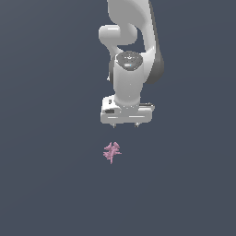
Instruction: Pick up the object and move it to a goal position.
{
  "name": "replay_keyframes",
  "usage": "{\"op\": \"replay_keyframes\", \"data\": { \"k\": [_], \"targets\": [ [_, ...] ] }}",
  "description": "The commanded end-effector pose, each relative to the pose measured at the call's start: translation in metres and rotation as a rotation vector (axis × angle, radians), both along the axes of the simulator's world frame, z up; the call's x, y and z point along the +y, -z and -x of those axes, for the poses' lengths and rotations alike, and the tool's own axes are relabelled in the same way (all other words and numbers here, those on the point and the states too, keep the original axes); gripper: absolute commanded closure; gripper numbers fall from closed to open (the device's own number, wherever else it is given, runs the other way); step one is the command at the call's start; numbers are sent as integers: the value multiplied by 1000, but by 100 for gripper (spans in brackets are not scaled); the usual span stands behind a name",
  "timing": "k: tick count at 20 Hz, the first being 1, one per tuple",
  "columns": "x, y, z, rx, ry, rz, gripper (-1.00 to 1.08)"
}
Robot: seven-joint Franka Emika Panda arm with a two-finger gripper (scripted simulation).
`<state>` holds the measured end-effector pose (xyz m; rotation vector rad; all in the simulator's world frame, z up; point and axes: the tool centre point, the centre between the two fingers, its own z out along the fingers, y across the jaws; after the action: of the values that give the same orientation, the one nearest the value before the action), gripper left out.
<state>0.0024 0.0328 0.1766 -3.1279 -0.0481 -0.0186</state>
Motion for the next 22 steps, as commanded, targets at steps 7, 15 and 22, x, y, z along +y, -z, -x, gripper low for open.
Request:
{"op": "replay_keyframes", "data": {
  "k": [7, 15, 22],
  "targets": [
    [-7, 7, -8, 4, 87, -3, -92],
    [-21, 23, -25, 10, 281, -6, -92],
    [-39, 43, -43, 16, 505, -3, -92]
  ]
}}
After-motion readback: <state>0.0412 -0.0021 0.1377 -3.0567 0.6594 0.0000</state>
